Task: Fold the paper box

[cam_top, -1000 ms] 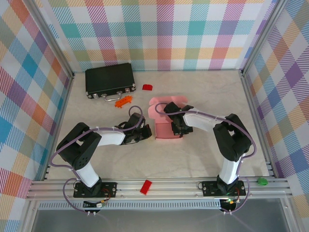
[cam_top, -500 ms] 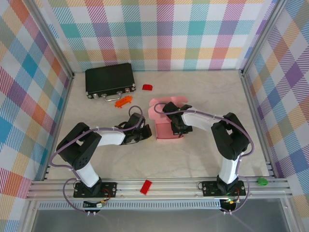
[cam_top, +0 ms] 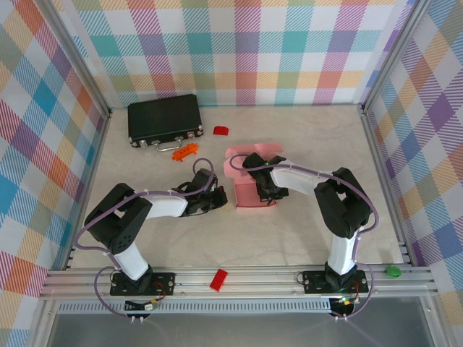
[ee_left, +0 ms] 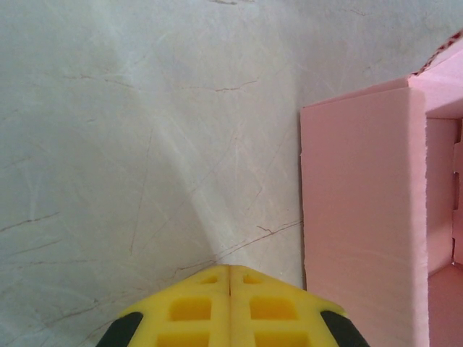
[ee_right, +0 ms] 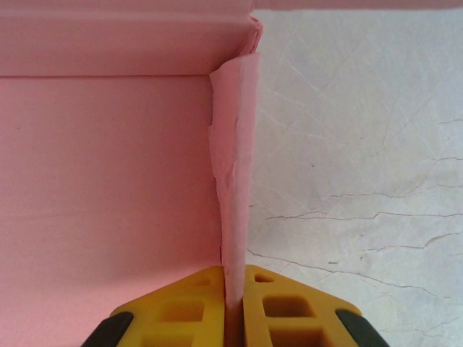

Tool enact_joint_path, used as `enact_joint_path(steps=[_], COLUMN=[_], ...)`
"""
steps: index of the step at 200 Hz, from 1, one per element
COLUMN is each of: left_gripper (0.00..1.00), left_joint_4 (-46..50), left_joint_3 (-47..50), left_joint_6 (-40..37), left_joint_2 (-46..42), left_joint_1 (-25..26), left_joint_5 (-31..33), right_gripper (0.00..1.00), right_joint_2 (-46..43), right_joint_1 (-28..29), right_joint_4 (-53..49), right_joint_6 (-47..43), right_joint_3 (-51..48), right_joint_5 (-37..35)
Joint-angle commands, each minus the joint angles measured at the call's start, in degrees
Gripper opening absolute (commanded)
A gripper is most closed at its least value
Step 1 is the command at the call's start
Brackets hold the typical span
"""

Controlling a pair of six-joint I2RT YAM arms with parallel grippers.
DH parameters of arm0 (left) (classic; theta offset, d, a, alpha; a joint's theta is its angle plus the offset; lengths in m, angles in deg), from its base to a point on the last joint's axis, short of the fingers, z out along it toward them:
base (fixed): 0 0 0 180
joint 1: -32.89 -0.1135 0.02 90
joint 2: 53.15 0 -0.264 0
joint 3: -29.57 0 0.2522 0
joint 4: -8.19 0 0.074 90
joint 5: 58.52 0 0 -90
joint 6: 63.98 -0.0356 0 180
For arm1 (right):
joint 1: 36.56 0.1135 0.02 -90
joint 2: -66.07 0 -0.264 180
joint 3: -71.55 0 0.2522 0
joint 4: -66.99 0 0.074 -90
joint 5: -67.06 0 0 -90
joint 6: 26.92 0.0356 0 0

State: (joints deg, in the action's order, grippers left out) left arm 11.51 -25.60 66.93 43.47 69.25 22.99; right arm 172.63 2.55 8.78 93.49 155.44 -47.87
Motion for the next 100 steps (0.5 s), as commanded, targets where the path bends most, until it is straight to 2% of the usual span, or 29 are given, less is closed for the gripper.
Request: enact_joint_path(steps=[1, 100], left_gripper=[0.00, 0.00], left_joint_4=[2.00, 2.17], left_joint_3=[-0.51, -0.72], left_joint_6=[-0.34, -0.31], left_joint_2=[0.03, -0.17], left_joint_1=[0.29, 0.29], left_joint_5=[-0.03, -0.11], right_gripper=[0.12, 0.19], right_joint_2=[3.08, -2.21], right_joint_1=[-0.19, -0.15], right_joint_4=[-3.47, -2.14], right_joint_6=[-0.16, 1.63], right_joint_3=[-1.57, -0.09], right_joint_5=[-0.46, 1.12])
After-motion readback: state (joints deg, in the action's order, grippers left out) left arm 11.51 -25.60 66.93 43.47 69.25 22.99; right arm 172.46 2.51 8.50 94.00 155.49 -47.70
